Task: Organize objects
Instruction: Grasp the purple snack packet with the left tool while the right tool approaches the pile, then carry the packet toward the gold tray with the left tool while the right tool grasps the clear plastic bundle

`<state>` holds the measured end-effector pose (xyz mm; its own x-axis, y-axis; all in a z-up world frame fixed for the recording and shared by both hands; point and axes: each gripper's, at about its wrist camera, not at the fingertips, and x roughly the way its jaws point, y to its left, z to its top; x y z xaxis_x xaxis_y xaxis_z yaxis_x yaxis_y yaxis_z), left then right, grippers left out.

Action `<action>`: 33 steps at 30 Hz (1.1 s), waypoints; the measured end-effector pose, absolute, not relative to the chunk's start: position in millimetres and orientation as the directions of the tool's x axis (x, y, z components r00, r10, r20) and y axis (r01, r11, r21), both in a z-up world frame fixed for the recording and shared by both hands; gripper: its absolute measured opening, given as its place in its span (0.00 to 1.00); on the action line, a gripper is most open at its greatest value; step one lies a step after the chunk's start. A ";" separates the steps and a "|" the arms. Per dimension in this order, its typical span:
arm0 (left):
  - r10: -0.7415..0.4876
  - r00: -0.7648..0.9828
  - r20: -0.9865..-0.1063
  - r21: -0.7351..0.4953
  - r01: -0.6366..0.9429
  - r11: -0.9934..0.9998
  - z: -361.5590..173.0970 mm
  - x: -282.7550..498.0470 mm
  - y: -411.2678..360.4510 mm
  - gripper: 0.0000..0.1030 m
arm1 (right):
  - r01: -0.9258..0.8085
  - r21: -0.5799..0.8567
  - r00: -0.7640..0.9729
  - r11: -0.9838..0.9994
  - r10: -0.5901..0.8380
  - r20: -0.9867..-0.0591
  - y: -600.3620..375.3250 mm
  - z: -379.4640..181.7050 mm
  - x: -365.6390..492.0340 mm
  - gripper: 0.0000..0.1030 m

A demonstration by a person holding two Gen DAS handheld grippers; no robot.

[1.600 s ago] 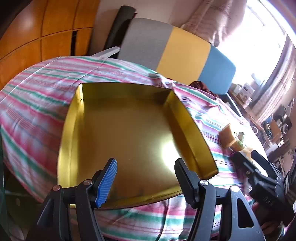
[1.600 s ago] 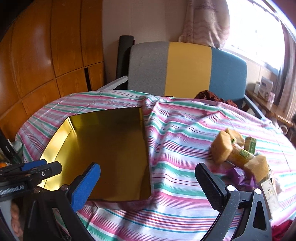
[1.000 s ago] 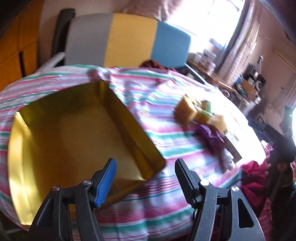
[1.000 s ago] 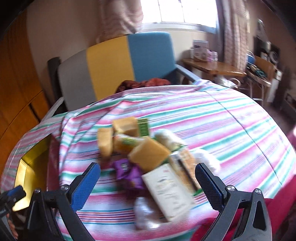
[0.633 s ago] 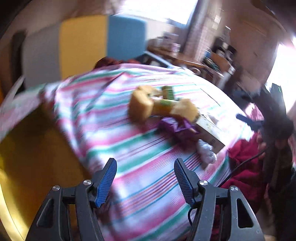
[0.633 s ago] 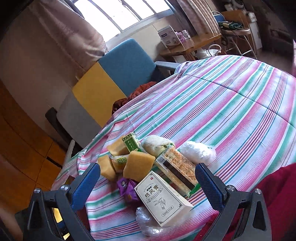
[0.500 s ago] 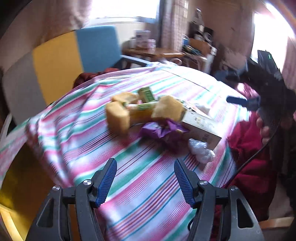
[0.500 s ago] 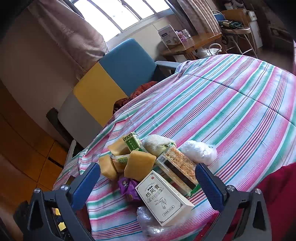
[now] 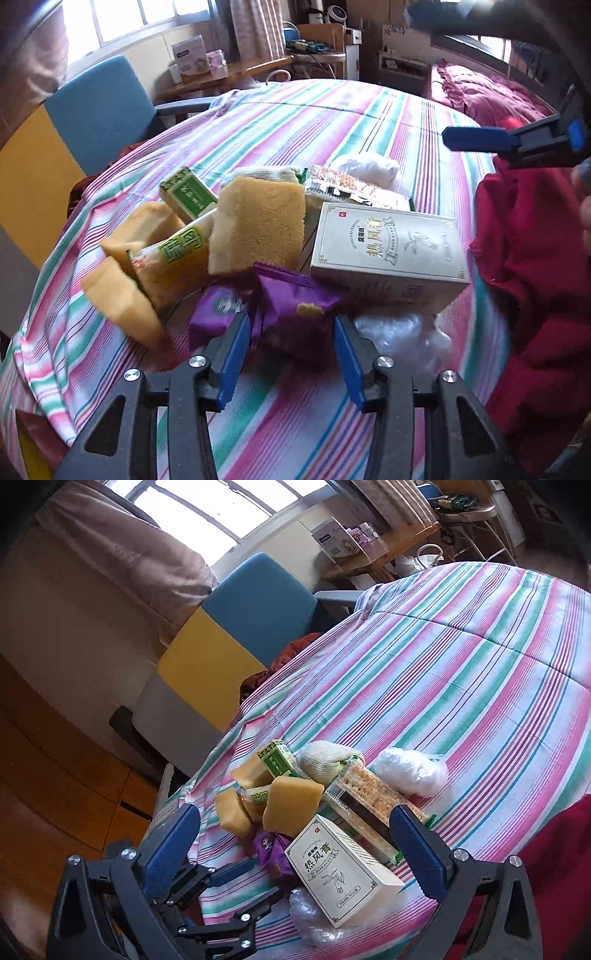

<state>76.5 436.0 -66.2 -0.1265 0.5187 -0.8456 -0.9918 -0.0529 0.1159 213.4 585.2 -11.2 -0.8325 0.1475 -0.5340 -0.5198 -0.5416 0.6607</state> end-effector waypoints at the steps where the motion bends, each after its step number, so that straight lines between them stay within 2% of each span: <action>1: 0.518 -0.126 -0.846 0.125 -0.991 -0.038 -69.1 77.5 440.8 0.45 | -0.518 0.662 -0.834 -0.542 0.145 -0.533 585.1 -11.3 213.1 1.00; 3: 0.521 -0.126 -0.844 0.133 -0.991 -0.024 -71.5 79.3 446.7 0.44 | -0.513 0.663 -0.836 -0.545 0.141 -0.530 584.9 -11.4 213.0 1.00; 7: 0.535 -0.120 -0.836 0.119 -0.992 -0.036 -72.6 79.4 448.9 0.32 | -0.511 0.664 -0.837 -0.546 0.141 -0.529 585.7 -11.7 213.1 1.00; 22: 0.636 -0.011 -0.772 -0.228 -0.929 -0.293 -55.6 64.6 296.1 0.31 | -0.538 0.668 -0.826 -0.514 0.166 -0.538 590.9 -14.1 218.5 1.00; 29: 0.657 -0.030 -0.753 -0.261 -0.904 -0.340 -57.5 66.1 264.5 0.31 | -0.541 0.635 -0.812 -0.552 0.144 -0.566 585.7 -12.1 210.5 1.00; 33: 0.677 -0.042 -0.735 -0.266 -0.900 -0.345 -50.2 69.1 256.1 0.31 | -0.469 0.611 -0.838 -0.638 0.102 -0.537 572.8 -3.3 204.5 1.00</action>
<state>69.1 256.1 -50.2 -0.0421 0.6765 -0.7352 -0.9003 -0.3448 -0.2657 204.5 572.8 -3.3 -0.8377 0.1021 -0.5366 -0.4690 -0.6380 0.6108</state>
